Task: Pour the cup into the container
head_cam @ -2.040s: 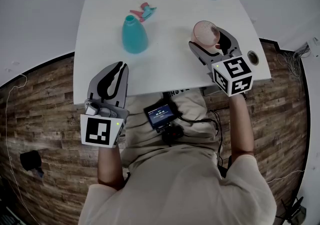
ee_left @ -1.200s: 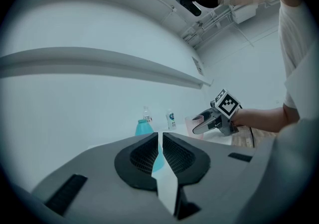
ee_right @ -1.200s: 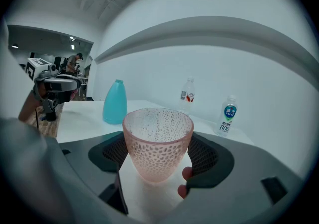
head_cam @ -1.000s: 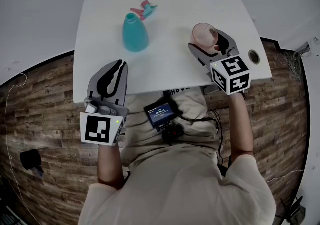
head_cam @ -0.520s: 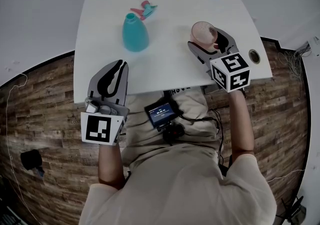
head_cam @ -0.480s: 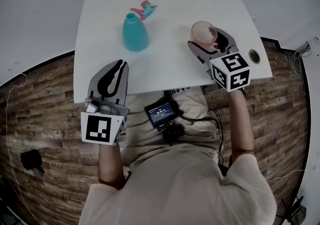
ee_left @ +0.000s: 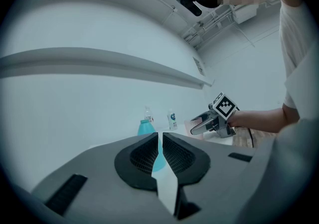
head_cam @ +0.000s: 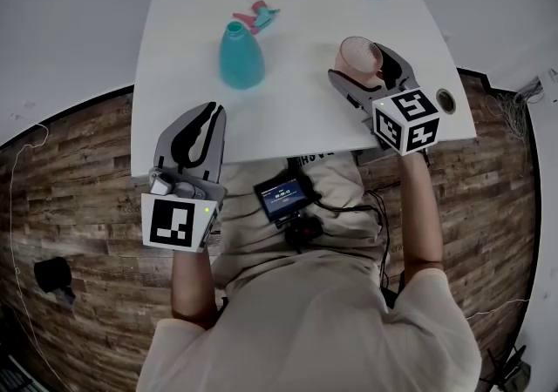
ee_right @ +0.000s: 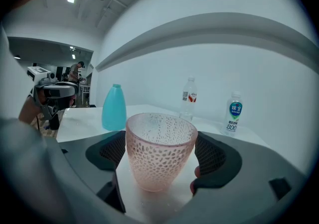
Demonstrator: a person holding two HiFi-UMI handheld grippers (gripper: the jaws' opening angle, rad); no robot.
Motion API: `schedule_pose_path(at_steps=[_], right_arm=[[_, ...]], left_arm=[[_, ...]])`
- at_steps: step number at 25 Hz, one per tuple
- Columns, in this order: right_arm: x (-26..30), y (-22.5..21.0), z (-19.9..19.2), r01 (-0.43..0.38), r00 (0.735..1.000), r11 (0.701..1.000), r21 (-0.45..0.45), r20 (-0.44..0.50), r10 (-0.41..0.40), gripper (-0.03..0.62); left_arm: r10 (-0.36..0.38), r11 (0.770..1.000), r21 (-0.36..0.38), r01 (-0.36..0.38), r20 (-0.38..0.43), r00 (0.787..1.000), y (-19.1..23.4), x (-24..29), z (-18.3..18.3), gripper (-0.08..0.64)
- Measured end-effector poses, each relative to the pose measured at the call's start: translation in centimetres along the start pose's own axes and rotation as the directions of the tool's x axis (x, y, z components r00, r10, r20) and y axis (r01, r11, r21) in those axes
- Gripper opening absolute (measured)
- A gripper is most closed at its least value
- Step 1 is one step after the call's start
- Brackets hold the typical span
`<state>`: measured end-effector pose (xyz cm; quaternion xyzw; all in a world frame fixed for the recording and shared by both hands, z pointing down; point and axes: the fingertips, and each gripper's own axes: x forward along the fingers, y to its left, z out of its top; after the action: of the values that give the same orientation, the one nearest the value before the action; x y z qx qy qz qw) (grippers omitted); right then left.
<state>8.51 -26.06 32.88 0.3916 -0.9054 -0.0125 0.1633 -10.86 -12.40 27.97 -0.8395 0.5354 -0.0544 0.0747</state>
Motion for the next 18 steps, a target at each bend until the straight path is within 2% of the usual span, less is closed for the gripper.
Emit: schedule_pose_path(at_steps=[4,11,18], right_arm=[[-0.5,-0.2,1.5,0.015,0.997,1.0,-0.006,0.07,-0.015,0.454],[-3.0,-0.6,4.1,0.064,0.978,0.998,0.017,0.199,-0.067,0.453],[-7.0,1.6,6.3,0.075,0.944,0.997,-0.005,0.321,-0.069,0.453]], left_arm=[[0.0,1.0,-0.001,0.0,0.003,1.0,0.1,0.0,0.0,0.04],[0.006,1.0,-0.01,-0.006,0.002,1.0,0.2,-0.1,0.1,0.038],[-0.009,1.0,-0.006,0.009,-0.001,1.0,-0.4,0.2,-0.1,0.038]])
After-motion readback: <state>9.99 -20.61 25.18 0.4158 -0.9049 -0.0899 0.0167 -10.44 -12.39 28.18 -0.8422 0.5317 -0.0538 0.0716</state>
